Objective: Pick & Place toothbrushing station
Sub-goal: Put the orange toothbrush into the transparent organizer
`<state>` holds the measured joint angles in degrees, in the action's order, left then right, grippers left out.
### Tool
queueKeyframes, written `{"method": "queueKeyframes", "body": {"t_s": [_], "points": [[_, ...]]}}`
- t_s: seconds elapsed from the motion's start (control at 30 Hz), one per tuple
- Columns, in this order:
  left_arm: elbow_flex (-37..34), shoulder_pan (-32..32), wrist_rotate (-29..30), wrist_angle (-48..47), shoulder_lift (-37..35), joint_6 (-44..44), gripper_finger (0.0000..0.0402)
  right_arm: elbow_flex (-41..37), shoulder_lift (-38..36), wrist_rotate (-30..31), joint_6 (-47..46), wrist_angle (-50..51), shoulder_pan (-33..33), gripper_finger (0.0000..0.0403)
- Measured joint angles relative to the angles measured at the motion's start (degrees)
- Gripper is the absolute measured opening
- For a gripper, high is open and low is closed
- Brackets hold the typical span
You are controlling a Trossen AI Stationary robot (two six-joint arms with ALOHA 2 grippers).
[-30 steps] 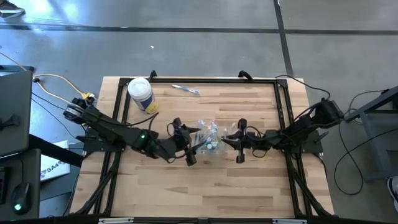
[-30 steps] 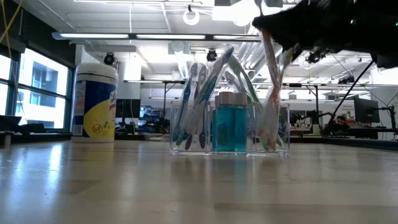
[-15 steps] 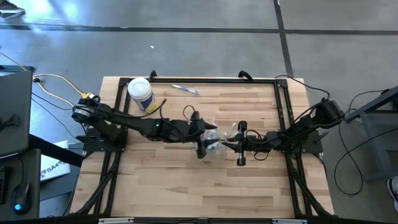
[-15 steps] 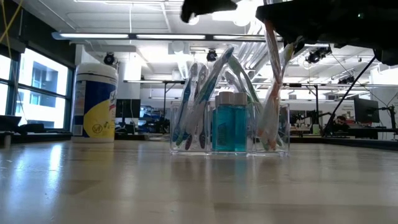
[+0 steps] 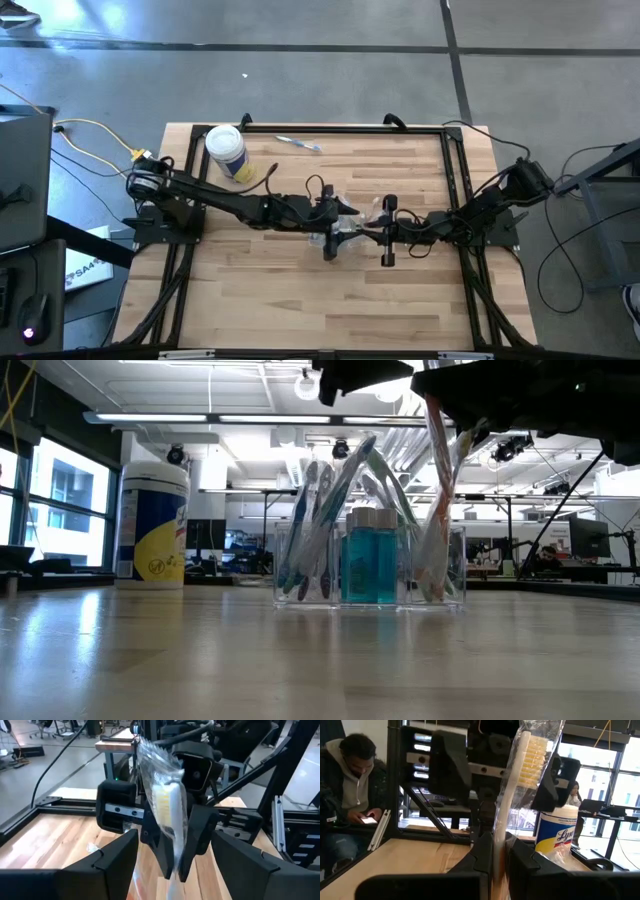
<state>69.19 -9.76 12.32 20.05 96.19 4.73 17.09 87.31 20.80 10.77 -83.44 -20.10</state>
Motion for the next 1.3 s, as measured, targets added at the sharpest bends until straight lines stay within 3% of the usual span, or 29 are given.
{"method": "queueKeyframes", "body": {"t_s": [0.53,0.73,1.0,1.3], "points": [[0.1,0.8,0.6,5.3,2.1,0.1,0.0239,0.0,0.0,0.0,0.0,0.6,0.0,0.0020],[0.9,0.8,-0.1,7.1,4.0,0.0,0.0167,0.0,0.0,-0.2,-0.1,1.0,0.5,0.0020],[1.4,0.8,-0.4,6.4,4.2,-0.4,0.0024,0.0,0.0,-1.0,-0.4,2.1,0.8,0.0020],[1.4,0.7,-0.5,5.6,4.2,-0.2,0.0016,0.0,0.0,-1.3,-0.3,3.1,0.5,0.0070]]}}
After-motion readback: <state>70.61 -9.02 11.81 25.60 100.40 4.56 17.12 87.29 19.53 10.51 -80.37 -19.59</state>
